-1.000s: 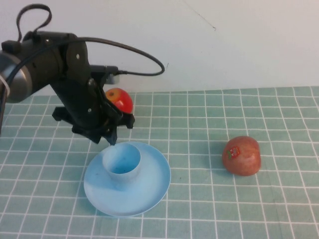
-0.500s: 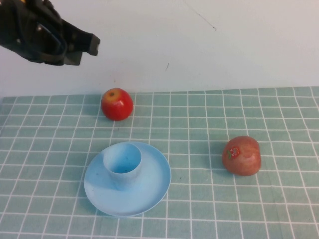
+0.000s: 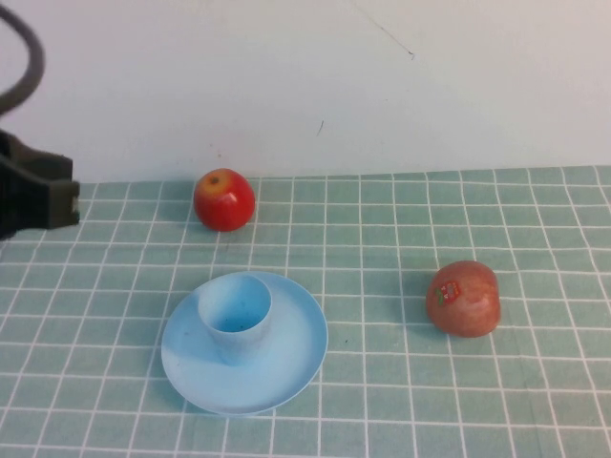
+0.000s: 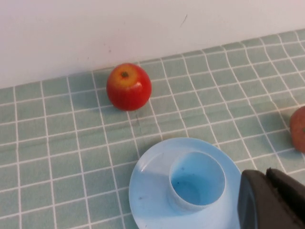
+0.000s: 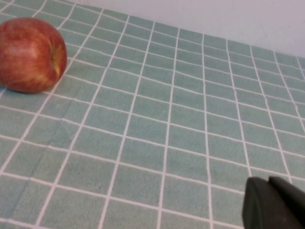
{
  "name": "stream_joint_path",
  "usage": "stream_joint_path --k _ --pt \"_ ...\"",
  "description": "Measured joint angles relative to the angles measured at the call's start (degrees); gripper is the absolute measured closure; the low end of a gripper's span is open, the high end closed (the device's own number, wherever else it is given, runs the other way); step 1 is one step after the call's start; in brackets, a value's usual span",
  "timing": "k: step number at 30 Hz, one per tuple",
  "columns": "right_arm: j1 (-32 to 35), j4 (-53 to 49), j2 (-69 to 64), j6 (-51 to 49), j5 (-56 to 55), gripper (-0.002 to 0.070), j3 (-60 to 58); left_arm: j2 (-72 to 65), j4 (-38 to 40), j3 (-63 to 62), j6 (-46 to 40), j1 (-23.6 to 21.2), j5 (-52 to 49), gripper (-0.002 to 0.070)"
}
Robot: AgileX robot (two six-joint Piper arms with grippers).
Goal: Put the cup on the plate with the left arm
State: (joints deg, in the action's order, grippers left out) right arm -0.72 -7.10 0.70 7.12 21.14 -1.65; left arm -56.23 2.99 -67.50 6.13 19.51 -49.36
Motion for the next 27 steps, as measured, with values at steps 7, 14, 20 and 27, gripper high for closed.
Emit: stream_joint_path --k 7,14,20,27 --pt "0.00 0.00 0.00 0.00 0.00 0.0678 0.00 7.39 4.34 13.35 0.25 0.00 10.33 0.0674" --pt "0.00 0.00 0.00 0.00 0.00 0.0678 0.00 7.89 4.82 19.09 0.25 0.00 7.84 0.0675" --pt "0.00 0.00 0.00 0.00 0.00 0.0678 0.00 7.89 2.43 20.09 0.34 0.00 2.35 0.0675" --pt "0.00 0.00 0.00 0.00 0.00 0.0678 0.00 9.34 -5.29 22.02 3.84 -0.84 7.08 0.0675"
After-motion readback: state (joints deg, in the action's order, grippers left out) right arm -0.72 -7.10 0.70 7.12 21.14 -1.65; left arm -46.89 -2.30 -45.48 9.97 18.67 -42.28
